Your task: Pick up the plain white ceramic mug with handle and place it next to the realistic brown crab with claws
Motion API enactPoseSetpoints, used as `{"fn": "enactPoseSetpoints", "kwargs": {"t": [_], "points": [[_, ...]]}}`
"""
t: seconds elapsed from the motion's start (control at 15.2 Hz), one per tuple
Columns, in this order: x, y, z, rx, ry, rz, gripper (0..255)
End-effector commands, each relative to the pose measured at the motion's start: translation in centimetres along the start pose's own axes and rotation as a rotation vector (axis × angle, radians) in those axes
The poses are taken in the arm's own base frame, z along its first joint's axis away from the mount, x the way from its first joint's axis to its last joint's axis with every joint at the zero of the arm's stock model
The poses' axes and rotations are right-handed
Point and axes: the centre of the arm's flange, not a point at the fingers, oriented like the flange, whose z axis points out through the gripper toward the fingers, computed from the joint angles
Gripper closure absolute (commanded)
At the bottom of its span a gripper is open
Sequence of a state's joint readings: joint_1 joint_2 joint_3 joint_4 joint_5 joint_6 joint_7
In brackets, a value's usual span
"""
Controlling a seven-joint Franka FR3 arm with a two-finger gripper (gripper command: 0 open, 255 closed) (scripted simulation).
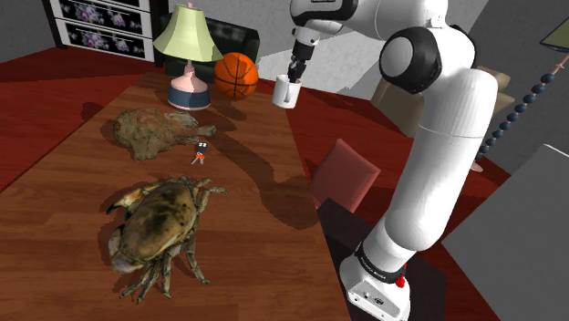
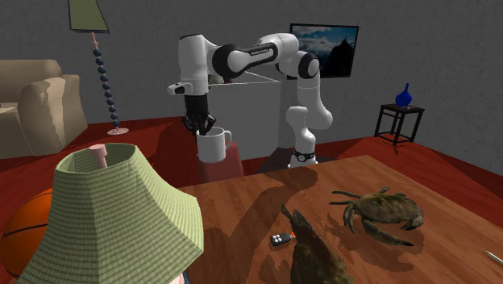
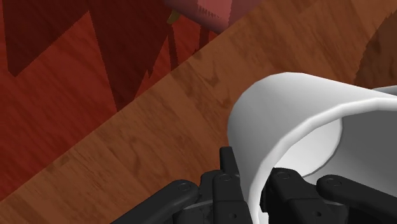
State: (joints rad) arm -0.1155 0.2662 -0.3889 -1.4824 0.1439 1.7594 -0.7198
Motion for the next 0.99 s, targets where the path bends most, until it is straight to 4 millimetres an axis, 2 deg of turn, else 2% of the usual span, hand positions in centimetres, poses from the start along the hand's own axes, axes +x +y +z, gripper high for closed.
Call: {"fn": "enactPoseSetpoints", "kwargs": {"t": [0.0, 0.92], "points": [[-0.4, -1.2, -0.5, 0.0, 0.0, 0.0, 255], [-6.3, -18.8, -0.6, 0.0, 0.0, 0.0, 255]]}}
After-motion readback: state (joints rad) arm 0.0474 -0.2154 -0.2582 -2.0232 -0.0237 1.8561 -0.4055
